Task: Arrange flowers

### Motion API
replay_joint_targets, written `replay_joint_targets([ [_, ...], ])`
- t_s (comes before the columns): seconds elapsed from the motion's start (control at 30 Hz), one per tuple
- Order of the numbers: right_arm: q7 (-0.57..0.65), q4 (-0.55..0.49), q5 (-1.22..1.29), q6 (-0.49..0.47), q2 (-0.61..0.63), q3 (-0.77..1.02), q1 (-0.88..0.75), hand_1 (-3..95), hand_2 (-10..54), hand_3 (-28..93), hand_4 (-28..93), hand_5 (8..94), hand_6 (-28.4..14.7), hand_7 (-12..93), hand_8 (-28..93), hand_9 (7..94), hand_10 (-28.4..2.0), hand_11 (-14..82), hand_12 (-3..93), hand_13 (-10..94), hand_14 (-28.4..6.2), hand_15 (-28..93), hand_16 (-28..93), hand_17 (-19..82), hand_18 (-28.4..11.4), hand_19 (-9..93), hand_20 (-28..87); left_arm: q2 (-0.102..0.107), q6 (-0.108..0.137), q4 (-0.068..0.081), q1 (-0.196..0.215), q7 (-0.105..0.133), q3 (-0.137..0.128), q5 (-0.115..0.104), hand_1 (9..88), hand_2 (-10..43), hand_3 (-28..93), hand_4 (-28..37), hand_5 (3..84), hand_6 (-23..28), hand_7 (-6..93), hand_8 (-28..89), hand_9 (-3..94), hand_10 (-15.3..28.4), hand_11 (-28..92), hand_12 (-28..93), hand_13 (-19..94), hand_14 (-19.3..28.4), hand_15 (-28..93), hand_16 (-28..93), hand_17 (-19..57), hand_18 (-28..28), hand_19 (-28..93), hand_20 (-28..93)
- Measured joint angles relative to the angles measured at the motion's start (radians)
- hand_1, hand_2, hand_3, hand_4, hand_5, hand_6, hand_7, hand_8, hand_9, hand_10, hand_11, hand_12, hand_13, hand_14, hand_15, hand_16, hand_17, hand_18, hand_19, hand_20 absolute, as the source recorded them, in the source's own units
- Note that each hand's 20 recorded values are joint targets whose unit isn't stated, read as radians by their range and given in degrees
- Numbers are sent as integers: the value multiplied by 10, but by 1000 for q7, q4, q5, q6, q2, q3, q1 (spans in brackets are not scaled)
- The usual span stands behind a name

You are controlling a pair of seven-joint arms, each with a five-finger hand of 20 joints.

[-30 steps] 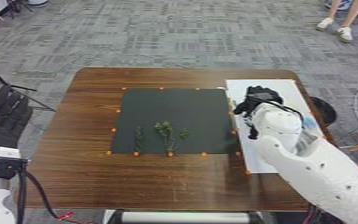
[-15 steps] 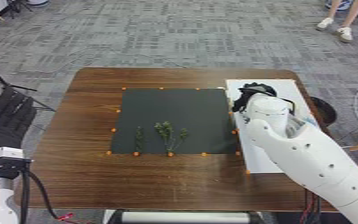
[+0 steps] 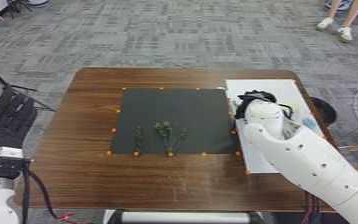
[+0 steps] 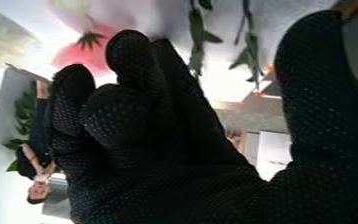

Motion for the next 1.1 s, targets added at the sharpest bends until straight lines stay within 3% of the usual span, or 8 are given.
replay_joint_targets([
  [0.13, -11, 13, -44, 2, 6, -50, 21, 397, -95, 590, -283, 652, -96, 148, -56, 626, -207, 532, 448, 662, -158, 769, 413, 339, -284, 839, 326, 0, -2, 0, -3, 0, 2, -3, 242, 114, 754, -283, 407, 66, 90, -79, 327, 134, 179, 97, 230, 134, 212, -35, -36, 102, 194, 107],
  [0.33, -22, 29, -78, 13, 2, -72, 32, 384, -95, 732, -282, 697, -58, 231, -67, 651, -187, 550, 475, 680, -149, 770, 424, 341, -284, 839, 324, 0, -3, 0, -9, -2, 4, -3, 242, 115, 753, -283, 407, 66, 90, -79, 327, 134, 179, 97, 230, 136, 214, -35, -36, 102, 194, 107],
  [0.47, -32, 41, -69, -2, -4, -54, 31, 404, -95, 751, -282, 726, -41, 251, -74, 676, -177, 558, 485, 700, -144, 774, 432, 341, -284, 835, 325, -1, -4, 0, -12, -4, 5, -2, 241, 115, 755, -283, 406, 66, 90, -79, 326, 135, 178, 97, 230, 136, 215, -36, -36, 102, 194, 107],
  [0.57, -32, 43, -59, -16, -6, -36, 29, 449, -95, 702, -282, 746, -33, 255, 98, 702, -164, 559, 500, 721, -139, 773, 440, 344, -282, 832, 325, -2, -6, 0, -14, -7, 6, -2, 240, 115, 755, -283, 406, 65, 91, -79, 326, 135, 178, 97, 230, 136, 215, -36, -36, 102, 193, 107],
  [0.67, -29, 46, -47, -26, -7, -26, 26, 494, -95, 675, -280, 775, -23, 274, 179, 724, -149, 562, 505, 743, -134, 774, 443, 347, -281, 829, 328, -2, -8, 0, -15, -9, 7, -2, 240, 115, 754, -283, 407, 66, 91, -79, 326, 134, 178, 97, 230, 136, 215, -36, -36, 102, 194, 107],
  [0.83, -28, 43, -6, -25, -14, -7, 21, 504, -95, 718, -226, 816, -4, 322, 215, 793, -124, 518, 585, 773, -128, 775, 443, 361, -276, 825, 333, -2, -11, 1, -18, -10, 7, -2, 241, 115, 754, -283, 407, 66, 92, -80, 326, 135, 177, 97, 230, 137, 217, -35, -37, 103, 195, 108],
  [1.0, -21, 43, 29, -10, -16, 2, 19, 488, -95, 768, -205, 827, -6, 329, 233, 811, -119, 490, 621, 785, -128, 772, 445, 368, -277, 826, 336, -1, -13, 1, -19, -10, 9, -3, 240, 116, 754, -283, 407, 66, 91, -80, 326, 134, 178, 97, 231, 136, 218, -36, -37, 103, 194, 107],
  [1.1, -18, 38, 30, 2, -15, 2, 14, 469, -95, 761, -125, 826, -6, 332, 252, 815, -119, 481, 623, 787, -127, 771, 440, 369, -278, 828, 333, 0, -14, 1, -19, -10, 10, -3, 240, 115, 755, -283, 407, 66, 91, -80, 327, 134, 177, 97, 231, 137, 218, -36, -37, 103, 193, 107],
])
